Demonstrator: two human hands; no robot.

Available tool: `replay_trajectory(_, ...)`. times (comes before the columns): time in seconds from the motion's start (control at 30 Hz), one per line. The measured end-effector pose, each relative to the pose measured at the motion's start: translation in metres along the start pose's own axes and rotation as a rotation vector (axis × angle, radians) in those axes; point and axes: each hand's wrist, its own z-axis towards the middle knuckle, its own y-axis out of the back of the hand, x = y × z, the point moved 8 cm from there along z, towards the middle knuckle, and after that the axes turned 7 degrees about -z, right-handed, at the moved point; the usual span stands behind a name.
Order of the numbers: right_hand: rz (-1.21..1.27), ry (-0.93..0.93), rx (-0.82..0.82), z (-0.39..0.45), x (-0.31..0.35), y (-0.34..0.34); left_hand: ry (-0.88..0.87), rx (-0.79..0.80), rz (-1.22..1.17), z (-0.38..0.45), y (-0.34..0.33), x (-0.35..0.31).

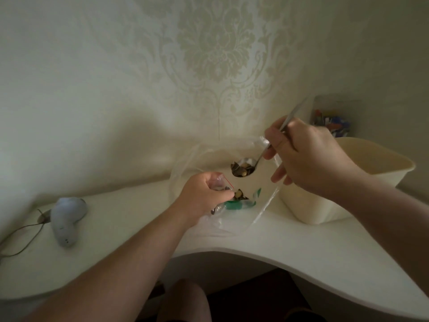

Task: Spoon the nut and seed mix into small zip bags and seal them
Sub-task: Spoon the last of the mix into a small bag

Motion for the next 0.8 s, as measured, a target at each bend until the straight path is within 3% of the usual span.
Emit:
replay_trajectory(0.2,-0.249,0.234,0.088,0.003,0.032,-0.003,-0.044,-0.067,-0.026,0.005,-0.002,0.0)
replay_trajectory(0.33,-0.428,0.443,0.055,-0.003,0.048,-0.011,-0.064,-0.1,-0.049,0.004,-0.003,-0.005)
replay_trajectory(0.53,-0.446,0.61,-0.021,-0.009,0.055,-0.018,-0.047,-0.128,-0.085,0.006,-0.005,0.0)
replay_trajectory(0.8,-0.401,0.642,-0.059,-0.017,0.055,-0.018,-0.027,-0.167,-0.157,0.005,-0.002,0.0)
